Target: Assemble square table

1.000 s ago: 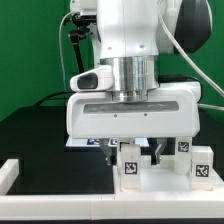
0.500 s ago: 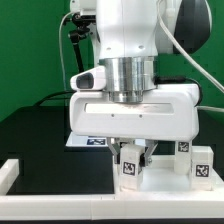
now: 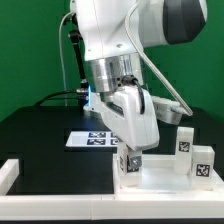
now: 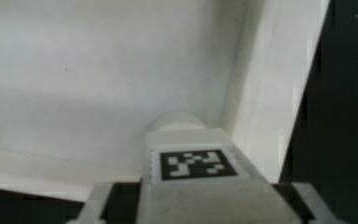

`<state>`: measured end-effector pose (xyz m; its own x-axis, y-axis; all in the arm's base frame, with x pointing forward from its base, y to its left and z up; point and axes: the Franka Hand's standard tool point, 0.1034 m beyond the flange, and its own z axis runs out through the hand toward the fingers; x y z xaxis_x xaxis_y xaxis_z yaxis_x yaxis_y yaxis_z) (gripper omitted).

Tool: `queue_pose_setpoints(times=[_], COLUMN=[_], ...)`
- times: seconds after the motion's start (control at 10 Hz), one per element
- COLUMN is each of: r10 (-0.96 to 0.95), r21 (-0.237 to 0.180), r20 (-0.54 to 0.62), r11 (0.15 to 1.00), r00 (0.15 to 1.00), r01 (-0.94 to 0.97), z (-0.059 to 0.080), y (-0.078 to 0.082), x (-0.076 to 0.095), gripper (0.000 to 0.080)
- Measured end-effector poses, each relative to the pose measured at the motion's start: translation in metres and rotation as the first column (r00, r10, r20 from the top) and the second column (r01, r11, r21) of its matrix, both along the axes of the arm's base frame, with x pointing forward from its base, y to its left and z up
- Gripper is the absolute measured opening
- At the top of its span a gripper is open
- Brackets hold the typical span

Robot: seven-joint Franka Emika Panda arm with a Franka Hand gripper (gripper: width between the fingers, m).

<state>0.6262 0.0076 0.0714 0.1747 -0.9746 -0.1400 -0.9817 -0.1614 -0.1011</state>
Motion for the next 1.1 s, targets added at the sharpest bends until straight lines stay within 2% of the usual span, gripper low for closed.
queue_pose_setpoints(times=[0.2,0.3,0.4,0.5,0.6,0.7,0.8,0.9,1.1], r10=[0.036,0.044,0.234,0.426,0.523,0.553,0.626,0.698,0.925], r21=[-0.006,-0.007,-0.036,-0.058,-0.071,-0.077,-0.09,-0.106,-0.198], r20=[0.004,0.005,0.023,0.044,0.053,0.055,0.06,0.061,0.02], r11=[0.999,0.999,0.972,0.904,0.852,0.833,0.779,0.716,0.376], r00=[0.999,0.999,0.972,0.904,0.851,0.832,0.777,0.714,0.38], r01=[-0.036,-0.044,-0.233,-0.424,-0.519,-0.548,-0.621,-0.69,-0.905], z=[-0.0019,-0.0023,-0.005,-0.0064,-0.0071,-0.0071,-0.0071,-0.007,-0.0021], y=[0.0012,0.0019,0.0019,-0.0002,-0.0021,-0.0024,-0.0031,-0.004,-0.0048], x=[-0.001,-0.0012,-0.0039,-0.0047,-0.0055,-0.0055,-0.0055,-0.0056,-0.0009], gripper=[0.0288,0.0366,0.0366,0.0549,0.0618,0.0618,0.0643,0.0648,0.0649])
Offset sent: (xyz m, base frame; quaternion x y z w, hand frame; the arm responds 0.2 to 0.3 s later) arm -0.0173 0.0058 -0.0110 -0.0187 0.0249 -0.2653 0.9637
